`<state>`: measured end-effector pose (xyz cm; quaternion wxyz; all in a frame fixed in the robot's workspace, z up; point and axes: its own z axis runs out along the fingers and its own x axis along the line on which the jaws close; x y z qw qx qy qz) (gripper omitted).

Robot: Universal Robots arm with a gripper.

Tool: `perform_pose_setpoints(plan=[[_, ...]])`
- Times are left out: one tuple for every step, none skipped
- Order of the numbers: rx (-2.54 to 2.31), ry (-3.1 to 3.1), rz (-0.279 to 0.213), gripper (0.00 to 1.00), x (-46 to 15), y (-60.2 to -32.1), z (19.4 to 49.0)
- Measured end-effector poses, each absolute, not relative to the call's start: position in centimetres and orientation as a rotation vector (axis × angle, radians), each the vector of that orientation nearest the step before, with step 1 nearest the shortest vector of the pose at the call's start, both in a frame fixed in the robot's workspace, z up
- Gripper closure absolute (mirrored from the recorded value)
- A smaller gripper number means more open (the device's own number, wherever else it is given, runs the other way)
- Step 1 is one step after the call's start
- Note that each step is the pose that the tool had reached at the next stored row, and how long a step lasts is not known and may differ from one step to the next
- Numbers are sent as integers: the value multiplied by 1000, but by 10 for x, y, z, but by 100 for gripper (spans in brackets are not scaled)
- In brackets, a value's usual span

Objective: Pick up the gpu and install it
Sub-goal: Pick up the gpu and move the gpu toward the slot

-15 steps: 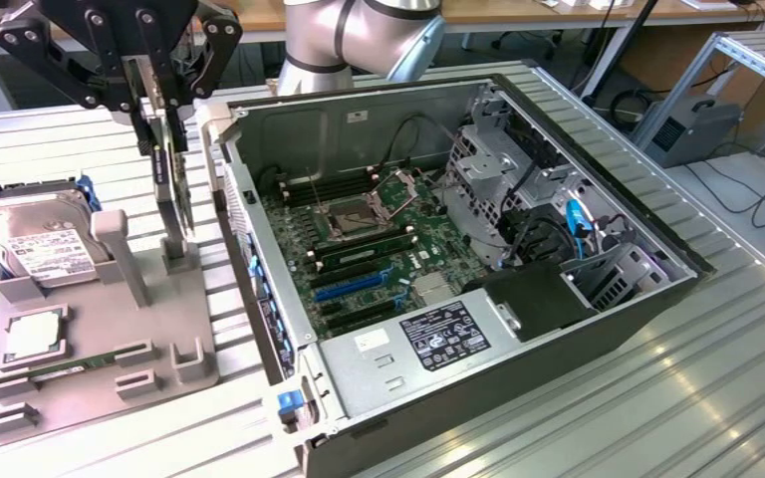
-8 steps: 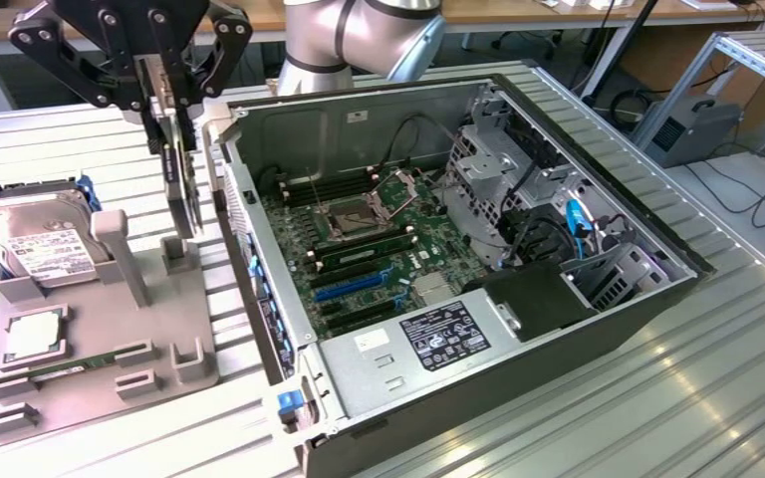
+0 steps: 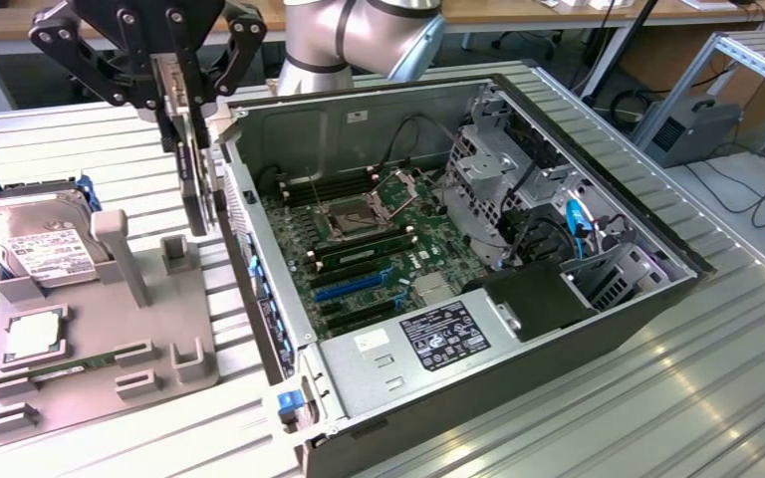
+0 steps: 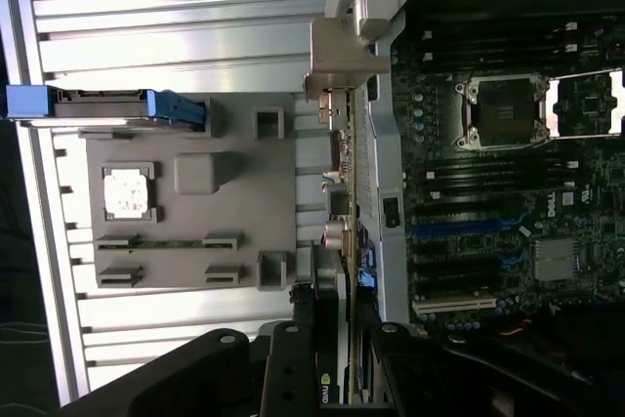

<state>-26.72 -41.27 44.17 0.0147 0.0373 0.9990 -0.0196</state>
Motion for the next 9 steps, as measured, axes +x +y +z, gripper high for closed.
perform_pose_setpoints(plan=[[116,3109,-61,73,-266,-413,442],[116,3109,-61,73,-265,-413,442],[116,3109,-61,73,-263,-413,442],[116,3109,-61,73,-262,-413,442],[116,3109,-61,73,-261,-413,442],[116,3109,-61,73,-260,-413,442],[116,3109,-61,73,-259,-413,442],[116,3109,-61,73,-257,-413,442],[116,3109,-61,73,-256,-413,442]])
